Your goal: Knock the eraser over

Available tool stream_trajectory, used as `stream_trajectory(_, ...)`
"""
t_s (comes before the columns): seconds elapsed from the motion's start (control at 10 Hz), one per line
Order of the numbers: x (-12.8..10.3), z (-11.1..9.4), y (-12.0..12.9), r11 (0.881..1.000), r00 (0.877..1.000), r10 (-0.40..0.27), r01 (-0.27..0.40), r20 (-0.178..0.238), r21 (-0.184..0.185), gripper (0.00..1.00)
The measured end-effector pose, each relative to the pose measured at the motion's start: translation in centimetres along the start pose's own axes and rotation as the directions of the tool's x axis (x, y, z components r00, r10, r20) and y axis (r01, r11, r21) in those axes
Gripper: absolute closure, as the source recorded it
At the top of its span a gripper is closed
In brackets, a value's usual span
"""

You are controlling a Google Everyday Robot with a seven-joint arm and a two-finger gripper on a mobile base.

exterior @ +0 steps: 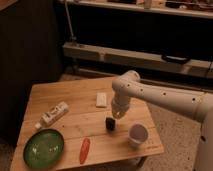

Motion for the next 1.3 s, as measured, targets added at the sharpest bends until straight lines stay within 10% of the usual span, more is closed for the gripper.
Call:
stream_trajectory(0.2, -0.1, 2.1, 0.0, 1.000, 0.999, -0.014, 0.015, 0.032, -0.010, 0.21)
stream_trajectory(0.4, -0.4, 2.7, -0.9, 0.999, 0.999, -0.033, 0.033, 0.028, -0.012, 0.38)
stream_trajectory(0.9, 0.6, -1.7, -1.8, 0.999, 0.999, -0.042, 0.042, -0.002, 0.007, 0.78)
stream_trajectory(1.3, 0.9, -1.3, -3.4, 0.997, 0.997, -0.079, 0.079, 0.000, -0.008, 0.99)
